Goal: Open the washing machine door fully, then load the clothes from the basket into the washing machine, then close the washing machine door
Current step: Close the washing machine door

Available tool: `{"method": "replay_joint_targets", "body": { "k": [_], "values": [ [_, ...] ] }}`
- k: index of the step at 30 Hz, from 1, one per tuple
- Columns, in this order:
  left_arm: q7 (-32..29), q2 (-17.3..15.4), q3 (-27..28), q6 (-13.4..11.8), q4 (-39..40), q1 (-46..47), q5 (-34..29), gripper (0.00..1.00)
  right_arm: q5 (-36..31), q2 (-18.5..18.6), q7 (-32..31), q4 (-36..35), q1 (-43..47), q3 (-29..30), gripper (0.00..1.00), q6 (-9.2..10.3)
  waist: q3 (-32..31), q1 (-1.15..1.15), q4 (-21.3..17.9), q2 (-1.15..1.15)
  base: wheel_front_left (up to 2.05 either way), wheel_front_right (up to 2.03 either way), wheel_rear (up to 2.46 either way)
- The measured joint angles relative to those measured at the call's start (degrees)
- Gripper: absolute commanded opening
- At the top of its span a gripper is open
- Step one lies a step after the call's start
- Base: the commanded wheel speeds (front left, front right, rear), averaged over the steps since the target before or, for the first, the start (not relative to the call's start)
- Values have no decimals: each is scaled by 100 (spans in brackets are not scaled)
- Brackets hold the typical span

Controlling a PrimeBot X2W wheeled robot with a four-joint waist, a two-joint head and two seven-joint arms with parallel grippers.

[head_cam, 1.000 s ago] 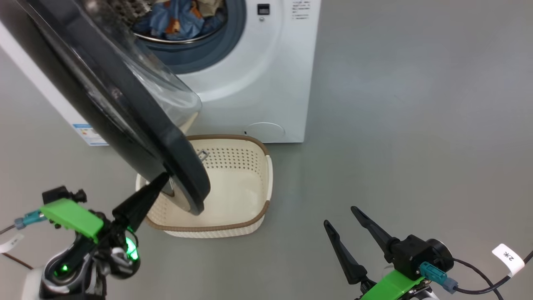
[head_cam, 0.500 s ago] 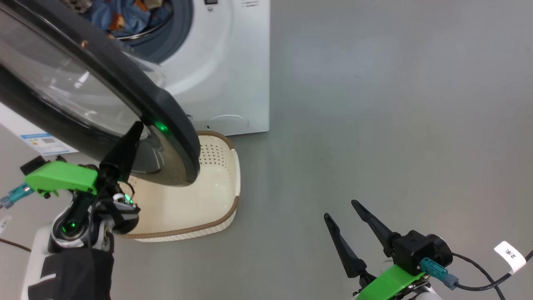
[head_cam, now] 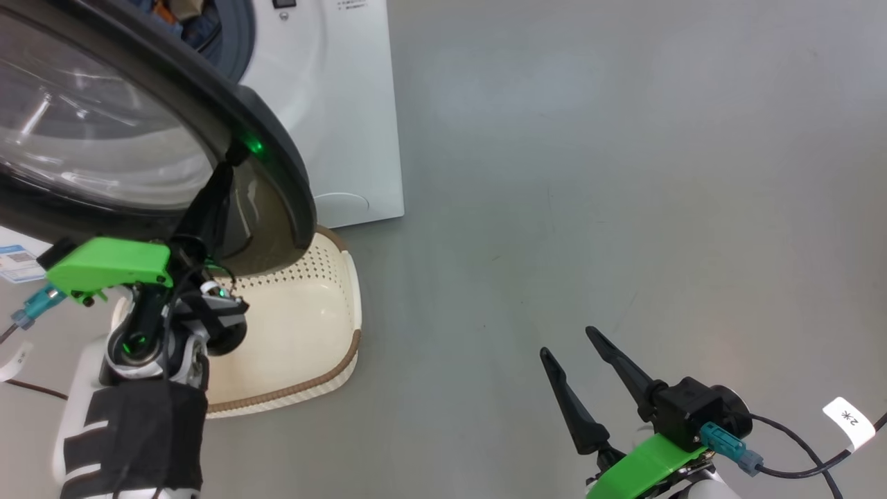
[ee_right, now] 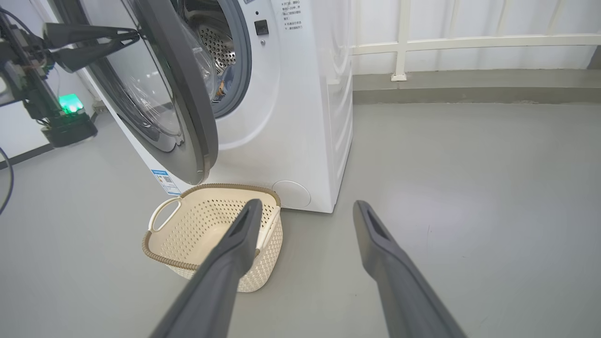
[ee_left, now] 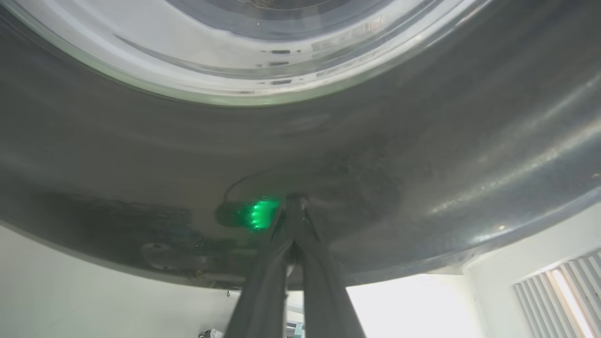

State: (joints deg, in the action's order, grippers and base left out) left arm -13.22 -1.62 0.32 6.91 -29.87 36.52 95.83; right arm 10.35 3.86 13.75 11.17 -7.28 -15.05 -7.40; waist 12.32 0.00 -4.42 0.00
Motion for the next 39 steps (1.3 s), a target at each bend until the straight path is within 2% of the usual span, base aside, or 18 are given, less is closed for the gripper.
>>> {"method": "replay_joint_targets", "body": {
  "k": [5,13,20,26,32,39],
  "values": [
    [161,9,-170,0,55,23,147,0,0,-5,44,15,0,45,100,0,-1,0,-17,0,0,0,0],
    [-2,27,-236,2,313,-130,115,0,0,-14,49,19,6,179,100,0,-101,0,86,0,0,0,0],
    [-296,-78,-185,18,993,-1076,-26,0,-1,-13,55,-31,144,377,100,0,-370,0,242,0,0,0,0],
    [-277,-140,-164,18,1755,-2117,-312,0,-1,36,55,-133,543,505,100,0,-748,0,387,0,0,0,0],
    [153,-187,-172,18,2416,-2741,-813,0,-1,88,56,-339,622,527,100,0,-997,0,650,0,0,0,0],
    [1259,-602,-441,18,2851,-3355,-2097,0,4,107,56,-506,737,422,100,0,-1263,0,882,0,0,0,0]
  ]
}}
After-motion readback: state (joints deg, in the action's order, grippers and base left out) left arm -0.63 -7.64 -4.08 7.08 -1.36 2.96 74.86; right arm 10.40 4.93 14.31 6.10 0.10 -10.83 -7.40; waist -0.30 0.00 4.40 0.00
